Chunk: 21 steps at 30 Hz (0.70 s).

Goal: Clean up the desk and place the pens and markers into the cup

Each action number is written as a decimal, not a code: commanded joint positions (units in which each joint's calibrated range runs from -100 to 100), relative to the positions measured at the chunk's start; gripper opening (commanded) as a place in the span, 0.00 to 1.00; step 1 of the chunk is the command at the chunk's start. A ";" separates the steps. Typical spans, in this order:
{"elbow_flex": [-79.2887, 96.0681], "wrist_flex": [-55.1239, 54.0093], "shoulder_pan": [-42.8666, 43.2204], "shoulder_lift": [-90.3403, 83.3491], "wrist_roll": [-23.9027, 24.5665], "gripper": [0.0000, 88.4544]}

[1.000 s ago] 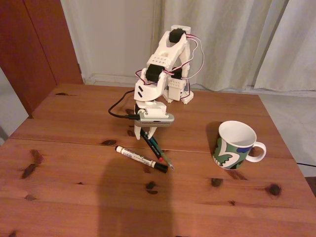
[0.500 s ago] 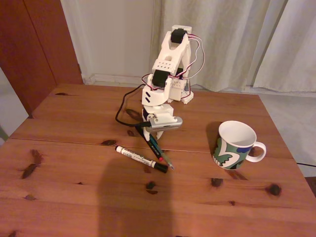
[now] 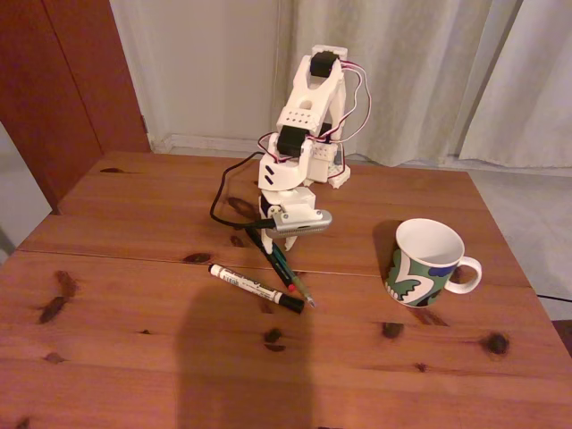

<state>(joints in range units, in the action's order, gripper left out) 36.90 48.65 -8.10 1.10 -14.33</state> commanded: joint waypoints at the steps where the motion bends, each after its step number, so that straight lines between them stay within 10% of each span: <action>1: -0.83 -0.95 -0.46 -2.47 -0.33 0.15; 21: -0.11 -7.15 -1.75 0.84 -0.33 0.15</action>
<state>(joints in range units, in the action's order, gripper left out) 37.07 42.35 -10.08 2.03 -14.33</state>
